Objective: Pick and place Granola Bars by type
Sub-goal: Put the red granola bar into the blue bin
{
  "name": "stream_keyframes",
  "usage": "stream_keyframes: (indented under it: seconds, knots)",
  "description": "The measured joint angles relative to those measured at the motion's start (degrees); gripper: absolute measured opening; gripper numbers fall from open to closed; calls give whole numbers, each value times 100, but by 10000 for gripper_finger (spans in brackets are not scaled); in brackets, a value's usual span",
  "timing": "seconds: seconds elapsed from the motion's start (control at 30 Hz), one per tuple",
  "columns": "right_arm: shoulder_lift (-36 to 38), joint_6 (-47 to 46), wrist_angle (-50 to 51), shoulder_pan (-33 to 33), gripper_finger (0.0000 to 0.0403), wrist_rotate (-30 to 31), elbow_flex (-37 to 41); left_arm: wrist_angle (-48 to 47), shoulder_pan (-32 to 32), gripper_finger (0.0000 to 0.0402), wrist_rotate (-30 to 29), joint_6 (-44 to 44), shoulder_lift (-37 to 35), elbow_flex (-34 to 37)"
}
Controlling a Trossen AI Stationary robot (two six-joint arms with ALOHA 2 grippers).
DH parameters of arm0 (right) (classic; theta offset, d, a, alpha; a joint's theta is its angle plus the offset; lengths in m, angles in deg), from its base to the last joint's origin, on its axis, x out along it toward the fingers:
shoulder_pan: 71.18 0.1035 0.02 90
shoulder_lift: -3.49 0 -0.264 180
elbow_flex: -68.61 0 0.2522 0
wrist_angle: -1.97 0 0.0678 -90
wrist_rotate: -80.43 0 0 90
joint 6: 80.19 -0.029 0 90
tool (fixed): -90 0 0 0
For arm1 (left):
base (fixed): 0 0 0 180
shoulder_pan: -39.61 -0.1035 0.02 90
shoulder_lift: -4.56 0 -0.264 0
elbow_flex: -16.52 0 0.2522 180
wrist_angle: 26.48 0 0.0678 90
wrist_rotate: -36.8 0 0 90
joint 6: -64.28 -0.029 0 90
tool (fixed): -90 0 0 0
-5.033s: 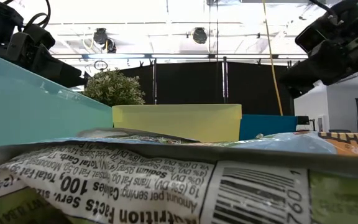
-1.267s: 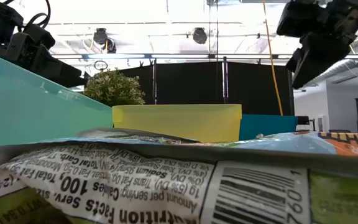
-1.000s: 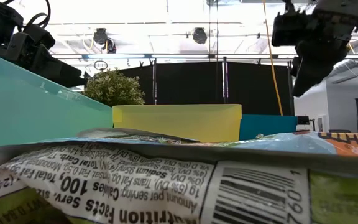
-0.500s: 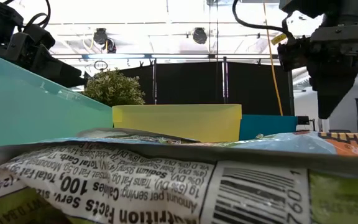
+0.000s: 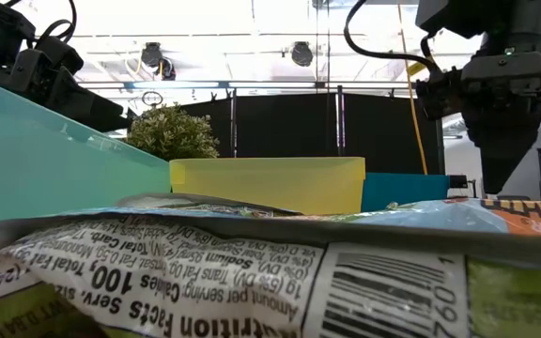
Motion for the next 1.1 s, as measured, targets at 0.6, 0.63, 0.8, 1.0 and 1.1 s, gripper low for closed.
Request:
stream_keyframes:
  seconds: [0.6,0.63,0.8,1.0,1.1]
  knots:
    - [3,-126,-354,0,127,-300,173,0,0,255,0,1,1,0]
    - [3,-126,-348,0,140,-299,173,0,0,255,0,0,0,0]
    - [5,-160,-348,-2,185,-282,173,0,-1,255,0,0,-1,0]
    - [5,-166,-344,-9,191,-115,175,0,1,255,0,2,1,0]
    - [3,-166,-341,-13,184,-107,179,0,-1,255,0,0,1,0]
